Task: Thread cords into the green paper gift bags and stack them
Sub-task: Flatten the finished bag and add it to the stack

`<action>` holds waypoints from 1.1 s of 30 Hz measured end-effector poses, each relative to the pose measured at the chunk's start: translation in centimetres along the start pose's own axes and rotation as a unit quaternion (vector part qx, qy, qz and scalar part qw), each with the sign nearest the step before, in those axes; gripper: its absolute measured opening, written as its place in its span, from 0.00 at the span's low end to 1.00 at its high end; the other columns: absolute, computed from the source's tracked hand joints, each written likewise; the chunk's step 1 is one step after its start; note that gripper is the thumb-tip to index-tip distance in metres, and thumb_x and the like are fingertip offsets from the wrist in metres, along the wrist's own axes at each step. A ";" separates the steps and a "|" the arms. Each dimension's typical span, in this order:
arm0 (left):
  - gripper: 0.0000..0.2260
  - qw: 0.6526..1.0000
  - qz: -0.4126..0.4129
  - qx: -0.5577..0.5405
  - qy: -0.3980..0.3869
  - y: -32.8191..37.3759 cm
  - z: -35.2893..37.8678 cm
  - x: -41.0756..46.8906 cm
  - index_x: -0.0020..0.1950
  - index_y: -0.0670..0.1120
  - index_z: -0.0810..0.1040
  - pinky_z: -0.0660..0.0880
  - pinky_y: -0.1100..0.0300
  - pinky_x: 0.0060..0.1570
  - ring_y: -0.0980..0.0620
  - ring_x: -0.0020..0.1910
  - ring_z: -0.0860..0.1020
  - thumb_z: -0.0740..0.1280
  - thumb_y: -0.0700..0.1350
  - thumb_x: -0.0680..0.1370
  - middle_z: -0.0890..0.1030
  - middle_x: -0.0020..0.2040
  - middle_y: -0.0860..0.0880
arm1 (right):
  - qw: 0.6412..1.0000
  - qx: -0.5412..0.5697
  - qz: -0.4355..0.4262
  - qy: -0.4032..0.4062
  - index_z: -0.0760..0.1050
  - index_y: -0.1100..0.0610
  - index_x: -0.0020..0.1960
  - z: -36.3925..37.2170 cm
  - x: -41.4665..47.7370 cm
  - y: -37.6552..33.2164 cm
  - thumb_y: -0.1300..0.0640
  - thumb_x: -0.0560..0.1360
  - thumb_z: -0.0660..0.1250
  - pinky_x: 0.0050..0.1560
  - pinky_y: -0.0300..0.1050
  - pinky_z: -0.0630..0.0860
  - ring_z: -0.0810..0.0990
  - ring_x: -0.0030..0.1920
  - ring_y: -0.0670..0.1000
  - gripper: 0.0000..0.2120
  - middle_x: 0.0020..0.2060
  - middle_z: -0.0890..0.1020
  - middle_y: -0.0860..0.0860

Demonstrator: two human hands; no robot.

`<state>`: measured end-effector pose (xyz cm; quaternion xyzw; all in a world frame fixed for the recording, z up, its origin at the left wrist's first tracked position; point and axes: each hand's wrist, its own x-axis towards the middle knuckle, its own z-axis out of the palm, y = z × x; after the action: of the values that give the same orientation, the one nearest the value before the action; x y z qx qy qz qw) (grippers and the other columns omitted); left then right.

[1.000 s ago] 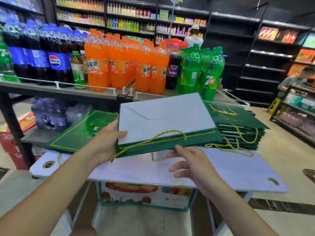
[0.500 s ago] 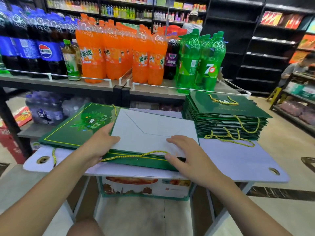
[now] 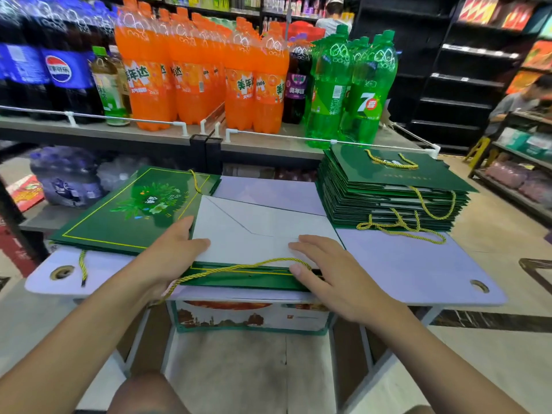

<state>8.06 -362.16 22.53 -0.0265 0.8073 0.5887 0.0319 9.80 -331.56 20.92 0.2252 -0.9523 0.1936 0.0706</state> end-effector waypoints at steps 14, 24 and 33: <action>0.17 1.000 0.006 0.002 -0.012 -0.2 -0.7 -2.5 0.65 0.49 0.78 0.76 0.54 0.55 0.53 0.54 0.85 0.62 0.32 0.82 0.87 0.56 0.54 | 1.000 0.001 -0.004 -0.004 0.68 0.44 0.77 0.0 -0.7 -0.4 0.33 0.82 0.55 0.77 0.48 0.60 0.60 0.77 0.44 0.28 0.77 0.67 0.45; 0.16 0.998 0.006 -0.009 -0.067 0.0 2.3 -2.5 0.68 0.48 0.77 0.76 0.49 0.64 0.49 0.59 0.83 0.63 0.35 0.83 0.85 0.59 0.50 | 0.998 0.006 0.055 -0.032 0.67 0.43 0.78 -0.6 -0.1 1.0 0.29 0.79 0.49 0.79 0.50 0.56 0.59 0.79 0.47 0.33 0.78 0.66 0.45; 0.25 0.985 -0.095 -0.028 -0.142 2.3 4.5 -2.9 0.77 0.64 0.58 0.79 0.55 0.31 0.39 0.33 0.84 0.65 0.57 0.83 0.81 0.60 0.50 | 0.994 -0.057 0.077 -0.041 0.67 0.42 0.78 -1.0 0.6 4.4 0.33 0.83 0.52 0.77 0.51 0.56 0.60 0.79 0.48 0.27 0.78 0.67 0.47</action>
<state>10.80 -357.15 23.60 -0.0203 0.7716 0.6032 0.2011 7.26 -327.75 20.50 0.1542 -0.9785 0.1341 0.0288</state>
